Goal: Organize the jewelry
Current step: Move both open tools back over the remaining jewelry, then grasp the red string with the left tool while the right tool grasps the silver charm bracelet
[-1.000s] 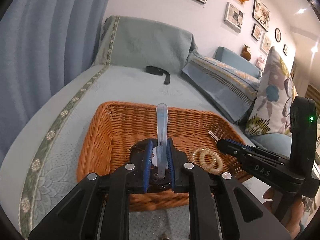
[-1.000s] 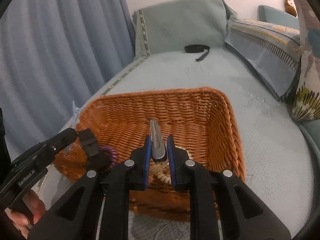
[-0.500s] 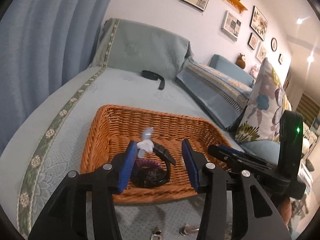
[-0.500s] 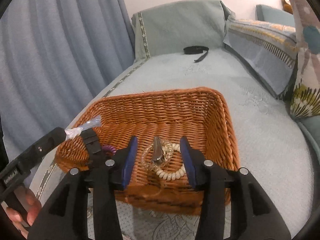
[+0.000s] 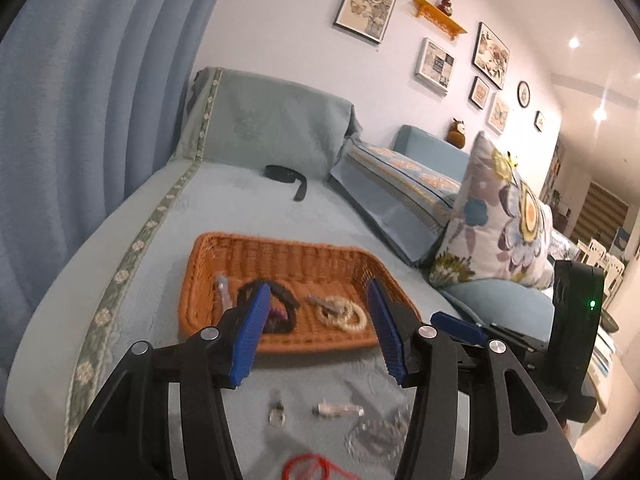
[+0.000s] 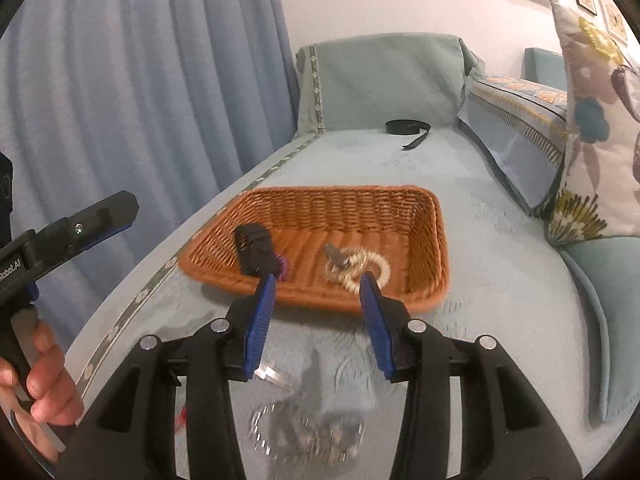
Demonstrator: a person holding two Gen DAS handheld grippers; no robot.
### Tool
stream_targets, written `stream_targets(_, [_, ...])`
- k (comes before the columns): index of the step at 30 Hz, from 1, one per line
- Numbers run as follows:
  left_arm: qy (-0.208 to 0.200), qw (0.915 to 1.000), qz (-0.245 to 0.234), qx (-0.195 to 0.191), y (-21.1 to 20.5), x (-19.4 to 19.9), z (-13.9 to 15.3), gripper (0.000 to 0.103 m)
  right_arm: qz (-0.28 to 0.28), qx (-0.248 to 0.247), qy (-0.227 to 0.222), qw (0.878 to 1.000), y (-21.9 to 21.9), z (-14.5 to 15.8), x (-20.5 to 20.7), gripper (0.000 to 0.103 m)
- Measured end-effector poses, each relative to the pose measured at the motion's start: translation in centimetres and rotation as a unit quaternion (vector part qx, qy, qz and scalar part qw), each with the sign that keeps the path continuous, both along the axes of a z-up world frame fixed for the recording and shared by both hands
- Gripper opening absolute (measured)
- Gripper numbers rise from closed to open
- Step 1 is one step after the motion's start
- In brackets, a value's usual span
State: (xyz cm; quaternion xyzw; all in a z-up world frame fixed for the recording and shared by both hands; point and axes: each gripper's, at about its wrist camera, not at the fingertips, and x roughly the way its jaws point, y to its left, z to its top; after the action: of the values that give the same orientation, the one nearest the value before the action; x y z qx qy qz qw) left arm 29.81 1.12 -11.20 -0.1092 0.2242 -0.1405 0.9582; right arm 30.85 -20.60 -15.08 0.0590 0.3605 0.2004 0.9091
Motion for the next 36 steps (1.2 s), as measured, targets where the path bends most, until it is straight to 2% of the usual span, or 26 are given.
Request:
stream_targets(6, [0.039, 0.9992, 0.007, 0.009, 0.3, -3.3, -2.7, 0.049, -0.005, -0.019, 0.004, 1.000, -0.6, -0.9, -3.9, 0.041])
stream_targets(8, [0.059, 0.9981, 0.014, 0.004, 0.7, -4.1, -4.4, 0.049, 0.003, -0.009, 0.007, 1.000, -0.8, -1.6, -4.8, 0.041])
stream_targets(10, [0.079, 0.9967, 0.018, -0.006, 1.1, -4.4, -5.9, 0.049, 0.004, -0.019, 0.012, 1.000, -0.8, -2.7, -5.9, 0.040])
stream_targets(16, [0.126, 0.9916, 0.026, 0.009, 0.9, -4.4, -9.4, 0.049, 0.012, -0.043, 0.041, 0.998, -0.2, -5.6, -7.6, 0.039])
stream_targets(21, [0.173, 0.9847, 0.019, 0.015, 0.4, -2.9, -12.6, 0.049, 0.038, -0.065, 0.038, 0.996, 1.1, -6.0, -7.9, 0.038])
stream_targets(25, [0.168, 0.9853, 0.012, 0.026, 0.0, -3.1, -12.8, 0.049, 0.039, -0.063, 0.056, 0.996, 1.3, -6.4, -6.9, 0.038])
stream_targets(27, [0.172, 0.9845, 0.010, 0.033, -0.3, -3.0, -12.9, 0.049, 0.038, -0.071, 0.074, 0.994, 1.5, -6.9, -6.1, 0.035])
stream_targets(30, [0.177, 0.9835, 0.007, 0.038, -0.5, -2.8, -13.0, 0.049, 0.038, -0.081, 0.090, 0.992, 1.9, -7.4, -5.6, 0.024])
stream_targets(31, [0.177, 0.9836, 0.006, 0.036, -0.5, -2.8, -13.0, 0.049, 0.039, -0.083, 0.092, 0.992, 2.1, -7.5, -5.6, 0.014])
stream_targets(32, [0.177, 0.9835, 0.005, 0.036, -0.5, -2.8, -12.9, 0.049, 0.041, -0.079, 0.092, 0.992, 2.0, -7.6, -5.6, 0.009])
stream_targets(36, [0.181, 0.9828, 0.005, 0.036, -0.5, -2.8, -12.9, 0.049, 0.034, -0.060, 0.061, 0.996, 1.3, -6.6, -6.4, 0.008])
